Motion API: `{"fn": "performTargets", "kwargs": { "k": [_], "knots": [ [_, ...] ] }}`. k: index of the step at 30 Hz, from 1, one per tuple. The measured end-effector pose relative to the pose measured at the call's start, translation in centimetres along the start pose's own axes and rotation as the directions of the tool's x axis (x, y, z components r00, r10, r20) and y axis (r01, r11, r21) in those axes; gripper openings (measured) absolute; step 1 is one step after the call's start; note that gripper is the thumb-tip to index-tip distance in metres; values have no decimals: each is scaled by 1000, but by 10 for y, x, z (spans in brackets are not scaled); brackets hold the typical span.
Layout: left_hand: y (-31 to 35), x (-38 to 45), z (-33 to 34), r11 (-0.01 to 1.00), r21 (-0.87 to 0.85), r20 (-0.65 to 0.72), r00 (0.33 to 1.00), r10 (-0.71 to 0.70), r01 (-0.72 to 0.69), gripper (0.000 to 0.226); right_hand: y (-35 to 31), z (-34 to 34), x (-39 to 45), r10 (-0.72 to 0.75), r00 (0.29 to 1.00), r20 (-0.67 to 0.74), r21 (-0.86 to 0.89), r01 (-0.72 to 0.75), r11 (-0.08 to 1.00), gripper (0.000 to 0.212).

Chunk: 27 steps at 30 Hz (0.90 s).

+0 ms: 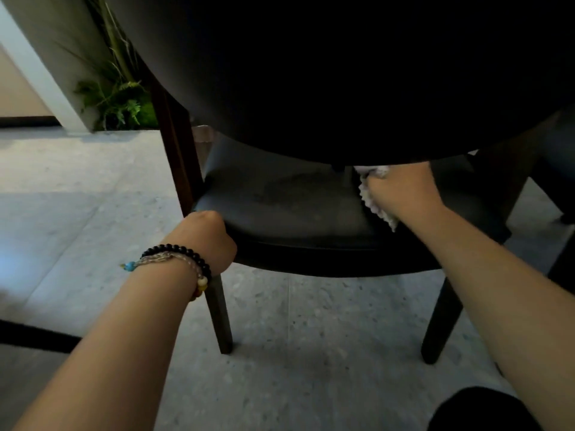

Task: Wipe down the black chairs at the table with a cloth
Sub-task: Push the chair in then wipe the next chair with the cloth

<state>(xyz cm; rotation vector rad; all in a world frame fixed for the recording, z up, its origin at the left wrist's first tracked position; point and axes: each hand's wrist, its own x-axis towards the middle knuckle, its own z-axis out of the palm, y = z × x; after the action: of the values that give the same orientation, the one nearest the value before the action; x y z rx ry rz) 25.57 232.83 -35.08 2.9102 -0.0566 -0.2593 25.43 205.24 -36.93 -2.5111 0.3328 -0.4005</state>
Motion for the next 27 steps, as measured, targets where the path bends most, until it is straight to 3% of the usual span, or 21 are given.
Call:
{"fn": "performTargets", "kwargs": {
  "k": [3, 5, 7, 11, 15, 17, 19, 21, 24, 27],
  "knots": [
    [-11, -3, -1, 1000, -30, -8, 1000, 3, -3, 22, -30, 34, 15, 26, 995, -93, -23, -29, 999, 23],
    [-21, -3, -2, 1000, -18, 2, 1000, -7, 7, 18, -74, 68, 18, -137, 989, -61, -152, 126, 980, 30],
    [-29, 1, -6, 1000, -10, -3, 1000, -30, 30, 16, -119, 94, 16, -276, 959, 64, -194, 283, 939, 23],
    [-32, 11, -13, 995, -17, -29, 995, -100, 99, 9, -174, 115, -11, -475, 827, 301, -55, 512, 857, 31],
    [-37, 21, -9, 991, -6, -6, 991, -136, 136, 13, -145, 91, -43, -599, 690, 406, 98, 619, 779, 49],
    [-43, 26, -7, 989, -32, -6, 990, -142, 141, 15, -120, 69, -37, -519, 757, 398, 134, 512, 849, 54],
    [-47, 30, -6, 989, -46, 2, 990, -144, 144, 17, -103, 56, -10, -268, 904, 334, 136, 235, 962, 53],
    [-47, 32, -4, 988, -67, 20, 990, -141, 142, 24, -105, 62, 12, -101, 956, 275, 61, 88, 994, 41],
    [-43, 35, -3, 987, -98, 15, 991, -130, 131, 24, -133, 88, -3, -244, 948, 207, -164, 279, 946, 35],
    [-35, 39, -4, 986, -113, -36, 991, -128, 123, 19, -139, 94, -42, -432, 845, 313, -157, 495, 854, 51]
  ]
}}
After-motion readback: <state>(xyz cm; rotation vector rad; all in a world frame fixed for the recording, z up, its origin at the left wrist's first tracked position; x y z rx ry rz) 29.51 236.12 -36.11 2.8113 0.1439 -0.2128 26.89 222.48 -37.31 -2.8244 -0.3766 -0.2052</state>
